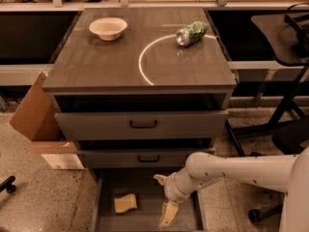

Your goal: Pick sponge from bottom drawer and place on counter

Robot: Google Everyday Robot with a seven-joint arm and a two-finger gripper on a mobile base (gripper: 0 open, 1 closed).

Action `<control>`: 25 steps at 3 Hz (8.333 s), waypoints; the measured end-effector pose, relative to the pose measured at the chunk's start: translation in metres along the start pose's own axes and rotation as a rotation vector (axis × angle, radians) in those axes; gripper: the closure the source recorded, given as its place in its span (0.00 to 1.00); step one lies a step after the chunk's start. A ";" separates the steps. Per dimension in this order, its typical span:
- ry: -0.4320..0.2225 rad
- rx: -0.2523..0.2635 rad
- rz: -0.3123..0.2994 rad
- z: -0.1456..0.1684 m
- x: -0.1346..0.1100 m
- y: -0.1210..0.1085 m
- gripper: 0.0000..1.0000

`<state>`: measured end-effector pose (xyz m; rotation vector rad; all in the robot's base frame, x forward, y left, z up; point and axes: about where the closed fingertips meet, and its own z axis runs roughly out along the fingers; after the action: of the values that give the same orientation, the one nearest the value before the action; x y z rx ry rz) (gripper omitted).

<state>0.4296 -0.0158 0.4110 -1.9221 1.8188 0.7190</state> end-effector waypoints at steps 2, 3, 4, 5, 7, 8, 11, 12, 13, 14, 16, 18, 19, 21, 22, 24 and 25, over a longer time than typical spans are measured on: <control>-0.004 -0.007 0.007 0.025 0.013 -0.005 0.00; -0.011 -0.007 0.015 0.067 0.037 -0.014 0.00; -0.029 0.023 0.024 0.111 0.057 -0.023 0.00; -0.029 0.023 0.024 0.111 0.057 -0.023 0.00; -0.048 0.022 -0.088 0.155 0.055 -0.051 0.00; -0.069 0.049 -0.147 0.191 0.057 -0.071 0.00; -0.128 0.022 -0.163 0.280 0.062 -0.105 0.00; -0.134 -0.008 -0.155 0.305 0.065 -0.113 0.00; -0.124 -0.042 -0.146 0.326 0.071 -0.119 0.18; -0.113 -0.043 -0.146 0.328 0.076 -0.123 0.41; -0.139 0.073 -0.216 0.262 0.058 -0.122 0.87; -0.268 0.141 -0.308 0.111 0.022 -0.071 1.00; -0.334 0.130 -0.358 0.040 0.019 -0.056 1.00; -0.378 0.015 -0.418 -0.010 0.004 -0.033 1.00; -0.365 -0.011 -0.437 -0.018 -0.004 -0.032 1.00; -0.267 -0.105 -0.573 -0.110 -0.082 0.019 1.00; -0.189 -0.059 -0.656 -0.175 -0.129 0.050 1.00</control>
Offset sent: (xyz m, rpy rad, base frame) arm 0.0135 0.0171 -0.1053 0.0122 0.0330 -0.0121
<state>0.3939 -0.0239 0.6308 -2.2137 0.9653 0.6887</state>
